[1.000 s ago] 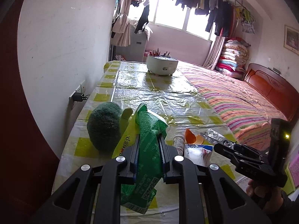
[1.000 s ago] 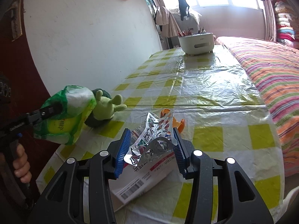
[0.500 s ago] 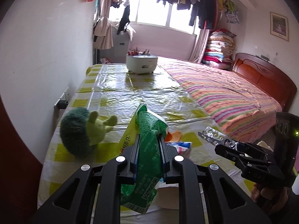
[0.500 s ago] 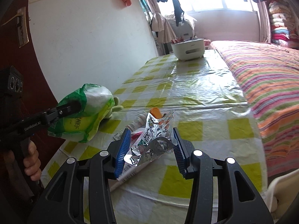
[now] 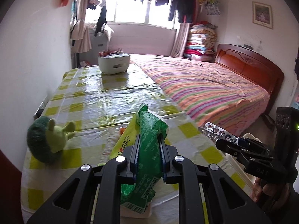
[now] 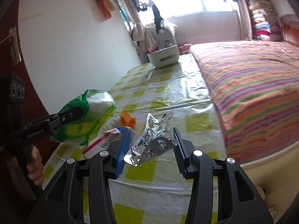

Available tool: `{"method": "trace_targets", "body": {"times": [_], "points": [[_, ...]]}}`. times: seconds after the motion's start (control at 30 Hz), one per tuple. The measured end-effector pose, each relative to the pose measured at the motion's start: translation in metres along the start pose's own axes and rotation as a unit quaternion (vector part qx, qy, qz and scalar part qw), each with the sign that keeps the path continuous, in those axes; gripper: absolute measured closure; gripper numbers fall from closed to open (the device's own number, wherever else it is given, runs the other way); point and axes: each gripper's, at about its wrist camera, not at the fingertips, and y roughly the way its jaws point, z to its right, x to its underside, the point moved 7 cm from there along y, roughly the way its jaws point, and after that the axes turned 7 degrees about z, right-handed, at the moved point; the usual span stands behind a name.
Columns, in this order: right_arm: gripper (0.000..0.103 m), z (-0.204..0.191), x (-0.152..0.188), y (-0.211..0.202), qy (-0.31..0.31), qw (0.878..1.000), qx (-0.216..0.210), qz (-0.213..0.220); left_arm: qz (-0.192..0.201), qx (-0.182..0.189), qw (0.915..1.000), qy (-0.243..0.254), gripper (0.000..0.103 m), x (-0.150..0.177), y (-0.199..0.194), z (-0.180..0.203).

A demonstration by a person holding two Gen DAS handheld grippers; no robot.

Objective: Collect trash
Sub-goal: 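Drop the blister pack into the bin with the right tool while the left tool carries the green bag there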

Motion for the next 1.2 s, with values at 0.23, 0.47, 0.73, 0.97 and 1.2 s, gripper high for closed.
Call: {"method": "trace_targets", "body": {"times": [0.23, 0.47, 0.73, 0.97, 1.2], "points": [[0.059, 0.028, 0.0, -0.019, 0.016, 0.999, 0.024, 0.014, -0.009, 0.035, 0.9991, 0.02, 0.086, 0.004, 0.012, 0.045], [0.059, 0.051, -0.003, -0.038, 0.037, 0.998, 0.043, 0.031, -0.019, 0.062, 0.9972, 0.037, 0.086, 0.01, 0.023, 0.081], [0.059, 0.073, -0.002, -0.065, 0.057, 0.995, 0.061, 0.049, -0.026, 0.099, 0.9931, 0.057, 0.086, 0.014, 0.029, 0.123], [0.059, 0.108, 0.008, -0.087, 0.092, 0.99, 0.087, 0.06, -0.035, 0.123, 0.9884, 0.082, 0.086, 0.023, 0.033, 0.156], [0.059, 0.134, 0.016, -0.113, 0.121, 0.983, 0.118, 0.075, -0.042, 0.141, 0.9836, 0.105, 0.086, 0.032, 0.033, 0.187]]}}
